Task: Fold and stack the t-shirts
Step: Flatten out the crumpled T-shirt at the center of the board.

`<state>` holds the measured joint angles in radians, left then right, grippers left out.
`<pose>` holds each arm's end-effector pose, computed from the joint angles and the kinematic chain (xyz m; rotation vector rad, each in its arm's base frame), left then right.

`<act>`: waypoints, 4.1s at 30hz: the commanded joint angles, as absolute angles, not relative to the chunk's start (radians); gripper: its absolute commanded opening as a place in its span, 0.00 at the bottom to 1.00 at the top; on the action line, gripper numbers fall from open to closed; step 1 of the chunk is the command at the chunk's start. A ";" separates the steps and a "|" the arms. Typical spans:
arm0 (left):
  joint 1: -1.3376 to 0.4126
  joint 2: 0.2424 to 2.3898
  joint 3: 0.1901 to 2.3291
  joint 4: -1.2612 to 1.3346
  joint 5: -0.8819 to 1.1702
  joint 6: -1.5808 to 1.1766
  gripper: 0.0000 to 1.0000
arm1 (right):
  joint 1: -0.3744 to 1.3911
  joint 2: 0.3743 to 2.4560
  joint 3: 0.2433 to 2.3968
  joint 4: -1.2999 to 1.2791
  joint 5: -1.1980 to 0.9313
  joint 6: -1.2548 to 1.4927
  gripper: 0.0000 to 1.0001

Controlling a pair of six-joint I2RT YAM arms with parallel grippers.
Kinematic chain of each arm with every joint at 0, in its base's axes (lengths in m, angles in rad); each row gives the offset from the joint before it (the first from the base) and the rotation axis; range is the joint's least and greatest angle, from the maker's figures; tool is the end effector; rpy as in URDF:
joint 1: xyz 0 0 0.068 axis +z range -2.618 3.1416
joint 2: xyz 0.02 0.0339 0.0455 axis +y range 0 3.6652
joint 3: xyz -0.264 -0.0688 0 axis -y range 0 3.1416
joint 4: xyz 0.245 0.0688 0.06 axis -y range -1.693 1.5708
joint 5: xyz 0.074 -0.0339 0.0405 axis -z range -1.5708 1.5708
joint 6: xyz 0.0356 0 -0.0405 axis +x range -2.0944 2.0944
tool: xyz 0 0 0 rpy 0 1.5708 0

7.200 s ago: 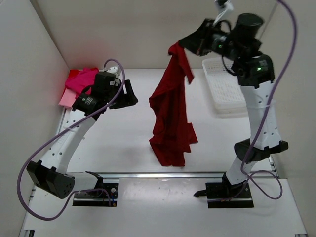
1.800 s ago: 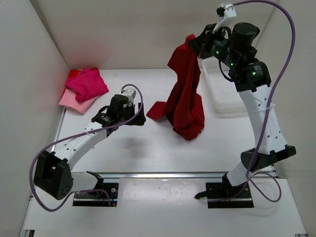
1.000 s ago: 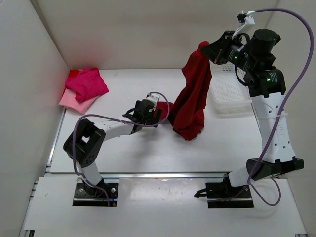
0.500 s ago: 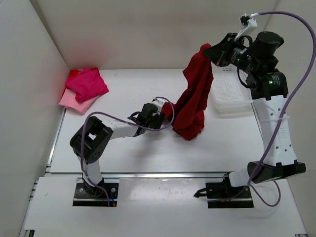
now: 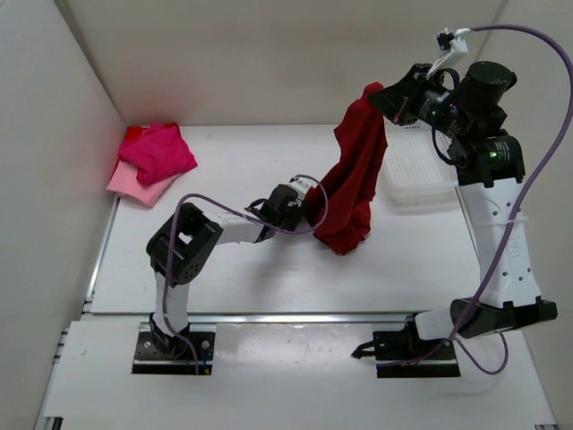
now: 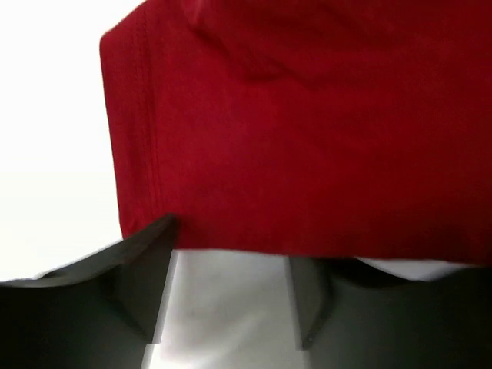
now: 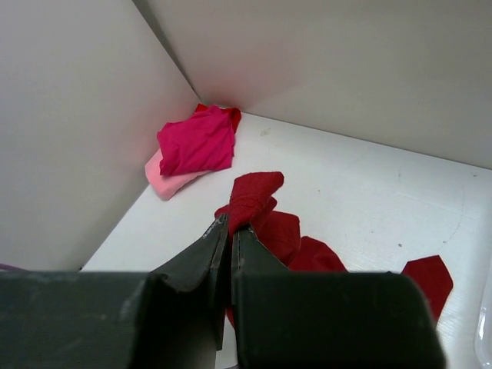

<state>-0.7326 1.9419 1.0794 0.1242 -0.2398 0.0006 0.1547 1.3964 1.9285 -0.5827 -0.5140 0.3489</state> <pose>0.3038 -0.2619 0.1394 0.7046 2.1742 -0.1043 0.2539 0.0573 0.5442 -0.2466 1.6571 0.7987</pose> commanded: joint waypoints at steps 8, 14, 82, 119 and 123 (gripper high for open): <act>-0.739 1.961 1.164 0.017 -0.350 0.008 0.00 | 0.172 1.345 1.950 -0.548 -0.486 0.328 0.00; -0.624 1.569 0.997 -0.116 -0.287 -0.107 0.00 | 0.109 1.376 2.052 -0.529 -0.491 0.345 0.00; -0.215 1.519 1.349 -0.756 -0.158 -0.258 0.10 | 0.182 1.778 2.174 -0.738 -0.313 0.227 0.00; -0.358 1.756 1.075 -0.399 0.002 -0.580 0.31 | 0.629 0.807 0.368 -0.669 -0.273 0.713 0.45; -0.327 1.706 1.055 -0.442 0.006 -0.549 0.13 | 0.588 0.813 0.334 -0.617 -0.311 0.704 0.42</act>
<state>-0.3485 1.7664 1.0485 -0.4122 0.0097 -0.5663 0.6102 0.8040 0.3458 -0.6785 -0.2733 0.6888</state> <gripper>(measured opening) 0.163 0.424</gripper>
